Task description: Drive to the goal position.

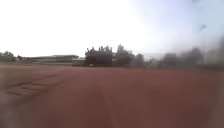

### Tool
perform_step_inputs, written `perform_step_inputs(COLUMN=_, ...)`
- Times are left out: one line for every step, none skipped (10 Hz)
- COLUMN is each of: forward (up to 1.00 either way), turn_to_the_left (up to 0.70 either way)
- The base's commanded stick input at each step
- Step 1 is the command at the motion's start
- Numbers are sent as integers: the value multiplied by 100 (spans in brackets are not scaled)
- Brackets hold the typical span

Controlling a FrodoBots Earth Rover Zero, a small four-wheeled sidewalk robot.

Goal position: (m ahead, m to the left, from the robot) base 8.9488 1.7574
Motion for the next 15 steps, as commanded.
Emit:
perform_step_inputs(forward=70, turn_to_the_left=-29)
perform_step_inputs(forward=70, turn_to_the_left=-34)
perform_step_inputs(forward=70, turn_to_the_left=-14)
perform_step_inputs(forward=70, turn_to_the_left=0)
perform_step_inputs(forward=70, turn_to_the_left=0)
perform_step_inputs(forward=70, turn_to_the_left=0)
perform_step_inputs(forward=70, turn_to_the_left=0)
perform_step_inputs(forward=70, turn_to_the_left=0)
perform_step_inputs(forward=70, turn_to_the_left=0)
perform_step_inputs(forward=70, turn_to_the_left=0)
perform_step_inputs(forward=70, turn_to_the_left=0)
perform_step_inputs(forward=70, turn_to_the_left=0)
perform_step_inputs(forward=70, turn_to_the_left=0)
perform_step_inputs(forward=70, turn_to_the_left=0)
perform_step_inputs(forward=70, turn_to_the_left=0)
